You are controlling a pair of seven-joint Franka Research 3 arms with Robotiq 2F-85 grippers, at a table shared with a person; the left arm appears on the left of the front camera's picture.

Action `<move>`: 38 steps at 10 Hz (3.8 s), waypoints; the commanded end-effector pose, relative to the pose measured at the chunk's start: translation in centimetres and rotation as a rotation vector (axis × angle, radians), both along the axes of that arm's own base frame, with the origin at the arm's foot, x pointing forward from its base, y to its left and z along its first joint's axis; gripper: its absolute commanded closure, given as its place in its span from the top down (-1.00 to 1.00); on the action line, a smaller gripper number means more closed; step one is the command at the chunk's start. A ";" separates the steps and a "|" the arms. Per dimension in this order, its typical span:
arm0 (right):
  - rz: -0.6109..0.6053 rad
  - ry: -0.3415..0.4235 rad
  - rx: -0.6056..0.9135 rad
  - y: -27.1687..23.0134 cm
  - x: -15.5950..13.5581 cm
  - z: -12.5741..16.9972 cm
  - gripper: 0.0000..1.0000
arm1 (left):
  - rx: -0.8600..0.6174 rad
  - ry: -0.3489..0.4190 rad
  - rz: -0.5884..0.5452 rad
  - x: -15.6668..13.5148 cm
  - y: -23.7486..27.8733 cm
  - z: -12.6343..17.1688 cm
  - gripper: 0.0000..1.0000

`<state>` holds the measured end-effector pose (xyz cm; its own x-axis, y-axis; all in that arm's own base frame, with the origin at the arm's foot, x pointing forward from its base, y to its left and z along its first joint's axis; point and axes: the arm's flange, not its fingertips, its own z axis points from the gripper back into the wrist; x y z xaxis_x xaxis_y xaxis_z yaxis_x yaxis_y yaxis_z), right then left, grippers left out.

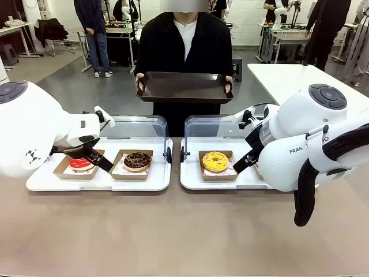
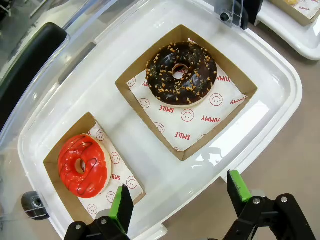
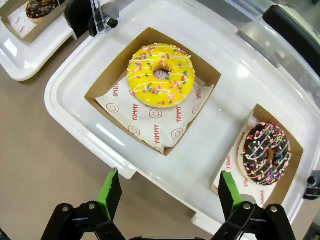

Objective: Provide the desired donut to the person.
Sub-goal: Pick up and lift the Paper togo box containing the Donut pointed at by the person.

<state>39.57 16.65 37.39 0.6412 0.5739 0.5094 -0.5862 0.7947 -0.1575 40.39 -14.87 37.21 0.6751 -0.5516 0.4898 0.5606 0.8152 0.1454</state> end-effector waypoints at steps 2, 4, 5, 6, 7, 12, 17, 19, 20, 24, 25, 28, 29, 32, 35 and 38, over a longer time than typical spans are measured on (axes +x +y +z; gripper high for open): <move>0.000 0.000 0.000 0.0 0.0 0.0 1.00 | 0.000 0.000 0.000 0.0 0.0 0.0 1.00; 0.000 0.000 0.000 0.0 0.0 0.0 1.00 | 0.000 0.000 0.000 0.0 0.0 0.0 1.00; 0.000 0.000 0.000 0.0 0.0 0.0 1.00 | 0.000 0.000 0.000 0.0 0.0 0.0 1.00; 0.008 0.029 -0.025 0.3 -1.1 4.3 1.00 | 0.048 -0.017 0.003 -1.4 0.9 3.4 1.00; -0.012 0.016 -0.090 0.7 -2.3 9.2 1.00 | 0.092 -0.025 0.010 -2.8 2.1 7.2 1.00; -0.121 0.142 -0.243 1.4 -8.5 23.8 1.00 | 0.189 -0.066 -0.007 -7.8 4.9 19.9 1.00; -0.114 0.133 -0.229 0.8 -9.5 24.9 1.00 | 0.159 -0.068 0.012 -8.4 5.0 21.1 1.00; -0.143 0.117 -0.251 0.7 -9.9 25.3 1.00 | 0.158 -0.077 0.012 -8.9 5.2 21.5 1.00; -0.069 0.162 -0.081 -2.8 -8.8 25.2 1.00 | -0.016 0.008 -0.055 -8.4 7.1 23.0 1.00; 0.111 0.111 0.445 -13.2 -8.6 25.9 1.00 | -0.427 0.163 -0.372 -6.5 13.0 24.7 1.00; 0.256 0.089 0.577 -15.4 -8.9 26.9 1.00 | -0.503 0.155 -0.480 -6.2 14.6 25.1 1.00; 0.494 0.124 0.691 -19.7 -8.6 27.4 1.00 | -0.635 0.048 -0.658 -5.0 19.7 24.9 1.00; 0.499 0.151 0.674 -20.8 -7.8 26.8 1.00 | -0.651 -0.005 -0.684 -4.3 21.4 24.4 1.00; 0.454 0.152 0.597 -22.1 -4.7 25.7 1.00 | -0.674 -0.088 -0.687 -2.3 24.4 22.6 1.00; 0.454 0.103 0.576 -23.3 -3.7 25.5 1.00 | -0.638 -0.105 -0.688 -1.3 25.6 21.6 1.00; 0.420 0.066 0.545 -23.8 -3.9 25.4 1.00 | -0.570 -0.074 -0.668 -0.9 25.0 21.0 1.00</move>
<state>35.90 -7.33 63.17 0.4808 0.4576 0.7479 -0.8489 0.4566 0.2664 39.44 10.24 58.02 0.2728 -0.4509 0.8499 0.9474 0.2795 -0.1558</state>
